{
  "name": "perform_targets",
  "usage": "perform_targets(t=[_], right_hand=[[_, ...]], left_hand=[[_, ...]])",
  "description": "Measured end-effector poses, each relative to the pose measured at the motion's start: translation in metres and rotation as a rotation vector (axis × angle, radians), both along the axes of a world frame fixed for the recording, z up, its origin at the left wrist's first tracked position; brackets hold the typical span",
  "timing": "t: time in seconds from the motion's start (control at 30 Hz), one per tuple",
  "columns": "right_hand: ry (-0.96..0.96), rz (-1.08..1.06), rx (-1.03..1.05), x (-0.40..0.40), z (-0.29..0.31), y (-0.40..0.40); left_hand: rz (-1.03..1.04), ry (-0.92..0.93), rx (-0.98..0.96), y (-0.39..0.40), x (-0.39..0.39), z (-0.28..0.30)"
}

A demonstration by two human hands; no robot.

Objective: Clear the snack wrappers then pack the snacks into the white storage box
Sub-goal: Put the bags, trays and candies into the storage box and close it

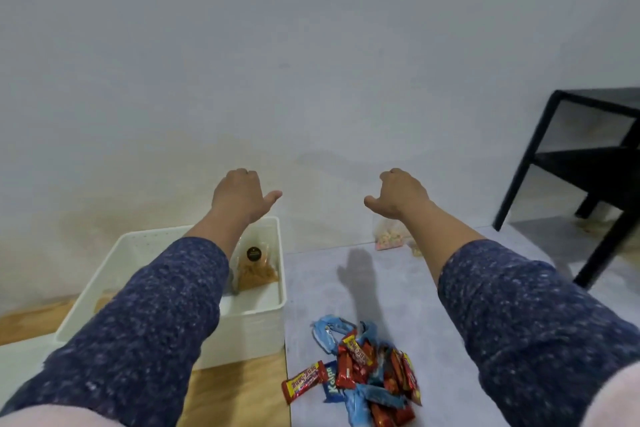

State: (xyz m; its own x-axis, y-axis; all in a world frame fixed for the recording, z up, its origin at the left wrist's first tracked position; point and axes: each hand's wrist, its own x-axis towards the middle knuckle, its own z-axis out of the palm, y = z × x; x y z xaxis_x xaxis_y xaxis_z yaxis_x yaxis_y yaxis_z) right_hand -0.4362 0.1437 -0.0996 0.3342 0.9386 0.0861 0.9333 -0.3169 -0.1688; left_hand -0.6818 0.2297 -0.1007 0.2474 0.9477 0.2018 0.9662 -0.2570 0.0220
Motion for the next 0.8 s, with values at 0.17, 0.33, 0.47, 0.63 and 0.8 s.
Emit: perform_targets(t=[0.17,0.33,0.47,0.63,0.8], right_hand=[[-0.009,-0.095,0.016,0.028,0.003,-0.027],[-0.028,-0.163,0.0,0.059,-0.011,-0.048],[-0.051,-0.188,-0.052,0.089,-0.029,-0.056],[-0.113,-0.186,-0.123,0.146,-0.056,-0.042],[-0.069,-0.124,-0.22,0.214,-0.086,0.0]], left_hand=[[-0.118,-0.02,0.026,-0.007,0.042,0.009],[-0.2,-0.017,-0.031,-0.018,0.086,-0.009],[-0.25,0.004,-0.077,-0.02,0.122,-0.03],[-0.278,-0.006,-0.133,-0.008,0.185,-0.062],[-0.229,-0.023,-0.25,0.019,0.252,-0.107]])
